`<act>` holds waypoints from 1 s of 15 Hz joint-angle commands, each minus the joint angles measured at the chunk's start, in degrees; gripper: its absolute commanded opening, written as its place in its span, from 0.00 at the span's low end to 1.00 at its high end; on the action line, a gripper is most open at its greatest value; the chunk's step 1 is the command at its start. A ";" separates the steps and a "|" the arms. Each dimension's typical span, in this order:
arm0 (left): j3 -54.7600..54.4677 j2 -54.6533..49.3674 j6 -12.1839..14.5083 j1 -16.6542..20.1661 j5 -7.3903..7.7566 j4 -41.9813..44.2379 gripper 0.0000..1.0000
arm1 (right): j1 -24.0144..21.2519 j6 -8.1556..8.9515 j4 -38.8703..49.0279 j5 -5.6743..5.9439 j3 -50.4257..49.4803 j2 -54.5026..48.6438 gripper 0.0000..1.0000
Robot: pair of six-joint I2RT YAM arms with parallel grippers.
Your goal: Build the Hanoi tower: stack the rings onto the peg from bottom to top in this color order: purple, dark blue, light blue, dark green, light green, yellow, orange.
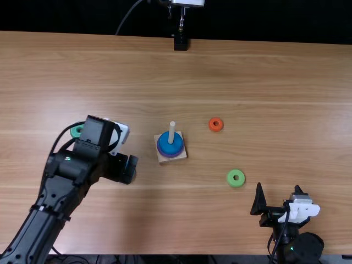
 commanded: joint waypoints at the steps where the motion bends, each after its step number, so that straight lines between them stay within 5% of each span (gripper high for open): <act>1: -2.63 2.77 -0.25 -1.49 0.25 3.96 1.00 | -0.65 -0.20 -4.02 -0.57 -3.98 -0.73 1.00; 3: -4.82 5.85 -0.36 -4.13 -0.17 7.44 1.00 | -0.65 -0.20 -3.91 -0.57 -3.98 -0.73 1.00; 6: -5.35 7.96 -0.25 -4.22 -5.87 7.44 1.00 | -0.65 -0.20 -3.91 -0.57 -3.98 -0.73 1.00; 15: -7.81 13.49 0.17 -3.69 -4.81 7.76 1.00 | -0.65 -0.30 -3.91 -0.57 -3.98 -0.73 1.00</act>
